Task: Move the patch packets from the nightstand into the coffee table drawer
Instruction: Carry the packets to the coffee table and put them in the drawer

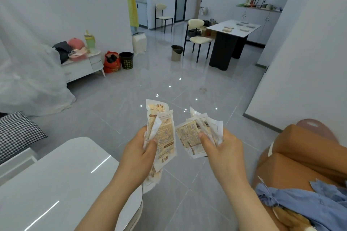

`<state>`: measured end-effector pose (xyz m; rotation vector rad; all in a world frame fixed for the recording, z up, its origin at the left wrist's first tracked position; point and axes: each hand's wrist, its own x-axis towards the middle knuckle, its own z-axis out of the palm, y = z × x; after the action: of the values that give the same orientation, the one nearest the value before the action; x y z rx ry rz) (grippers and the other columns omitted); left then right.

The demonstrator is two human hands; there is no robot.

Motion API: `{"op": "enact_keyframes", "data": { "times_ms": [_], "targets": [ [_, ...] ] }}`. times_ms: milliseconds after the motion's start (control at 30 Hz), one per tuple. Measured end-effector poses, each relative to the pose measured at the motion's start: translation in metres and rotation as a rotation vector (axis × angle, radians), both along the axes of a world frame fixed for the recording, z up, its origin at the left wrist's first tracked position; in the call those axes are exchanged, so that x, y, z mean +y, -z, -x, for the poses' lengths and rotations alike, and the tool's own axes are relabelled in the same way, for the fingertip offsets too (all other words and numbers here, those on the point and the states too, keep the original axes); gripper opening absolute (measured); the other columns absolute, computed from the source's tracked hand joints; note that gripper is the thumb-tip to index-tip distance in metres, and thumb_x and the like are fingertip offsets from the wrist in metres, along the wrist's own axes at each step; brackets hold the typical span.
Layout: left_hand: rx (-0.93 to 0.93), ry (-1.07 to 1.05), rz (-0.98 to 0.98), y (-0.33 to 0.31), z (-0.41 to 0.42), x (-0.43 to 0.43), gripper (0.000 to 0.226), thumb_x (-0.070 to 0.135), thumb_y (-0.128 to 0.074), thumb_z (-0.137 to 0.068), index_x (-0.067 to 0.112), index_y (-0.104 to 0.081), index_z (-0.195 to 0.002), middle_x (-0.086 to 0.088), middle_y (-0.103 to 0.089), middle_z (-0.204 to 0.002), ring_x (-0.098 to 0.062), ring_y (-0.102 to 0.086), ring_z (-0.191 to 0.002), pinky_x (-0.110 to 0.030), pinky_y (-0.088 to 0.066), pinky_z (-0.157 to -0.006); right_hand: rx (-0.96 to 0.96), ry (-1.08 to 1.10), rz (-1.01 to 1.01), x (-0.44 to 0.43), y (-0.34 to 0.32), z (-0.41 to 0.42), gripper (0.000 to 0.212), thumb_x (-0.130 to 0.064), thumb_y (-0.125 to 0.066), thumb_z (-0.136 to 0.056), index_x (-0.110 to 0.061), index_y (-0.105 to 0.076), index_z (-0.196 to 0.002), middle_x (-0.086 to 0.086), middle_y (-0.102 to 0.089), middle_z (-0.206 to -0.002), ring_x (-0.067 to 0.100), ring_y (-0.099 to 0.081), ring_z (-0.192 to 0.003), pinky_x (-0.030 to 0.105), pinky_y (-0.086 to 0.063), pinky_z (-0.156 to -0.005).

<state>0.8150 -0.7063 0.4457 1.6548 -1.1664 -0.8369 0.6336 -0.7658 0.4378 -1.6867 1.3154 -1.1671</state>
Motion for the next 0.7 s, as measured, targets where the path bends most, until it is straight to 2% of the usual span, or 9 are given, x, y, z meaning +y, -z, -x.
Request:
{"op": "enact_keyframes", "data": {
  "times_ms": [133, 333, 433, 533, 700],
  "targets": [
    [-0.012, 0.003, -0.033, 0.007, -0.019, -0.039, 0.024, 0.026, -0.04, -0.099, 0.048, -0.042, -0.11, 0.027, -0.055, -0.1, -0.003, -0.057, -0.09, -0.01, -0.042, -0.063, 0.026, -0.013, -0.021, -0.039, 0.003, -0.018, 0.024, -0.021, -0.064, -0.089, -0.023, -0.068, -0.113, -0.014, -0.07, -0.097, 0.002, -0.068, -0.086, 0.017, -0.057, -0.069],
    [-0.018, -0.037, -0.05, 0.016, -0.032, -0.111, 0.023, 0.024, -0.04, -0.099, 0.043, -0.044, -0.113, 0.028, -0.056, -0.099, 0.001, -0.057, -0.085, -0.009, -0.041, -0.06, 0.072, -0.029, -0.014, -0.118, 0.014, -0.035, 0.022, -0.021, -0.064, -0.089, -0.023, -0.069, -0.111, -0.024, -0.065, -0.088, -0.006, -0.066, -0.08, 0.015, -0.056, -0.065],
    [-0.038, -0.076, -0.041, 0.017, -0.036, -0.154, 0.025, 0.022, -0.04, -0.099, 0.043, -0.044, -0.111, 0.03, -0.055, -0.096, 0.008, -0.055, -0.082, -0.009, -0.039, -0.059, 0.072, -0.061, -0.016, -0.169, 0.014, -0.041, 0.022, -0.02, -0.064, -0.089, -0.023, -0.069, -0.11, -0.022, -0.066, -0.089, 0.001, -0.067, -0.083, 0.02, -0.058, -0.068],
    [-0.037, -0.121, -0.039, 0.02, -0.039, -0.198, 0.025, 0.021, -0.041, -0.099, 0.042, -0.046, -0.111, 0.027, -0.058, -0.099, 0.006, -0.057, -0.086, -0.012, -0.043, -0.062, 0.089, -0.091, 0.011, -0.221, 0.013, -0.047, 0.02, -0.019, -0.064, -0.088, -0.025, -0.069, -0.107, -0.02, -0.068, -0.088, 0.002, -0.068, -0.083, 0.03, -0.059, -0.071],
    [-0.031, -0.212, -0.049, 0.024, -0.044, -0.254, 0.026, 0.021, -0.041, -0.099, 0.044, -0.045, -0.111, 0.028, -0.057, -0.097, 0.004, -0.057, -0.085, -0.013, -0.042, -0.061, 0.125, -0.195, 0.027, -0.294, 0.01, -0.061, 0.018, -0.019, -0.063, -0.088, -0.023, -0.069, -0.105, -0.017, -0.069, -0.089, 0.001, -0.067, -0.083, 0.028, -0.058, -0.071]
  ]
}}
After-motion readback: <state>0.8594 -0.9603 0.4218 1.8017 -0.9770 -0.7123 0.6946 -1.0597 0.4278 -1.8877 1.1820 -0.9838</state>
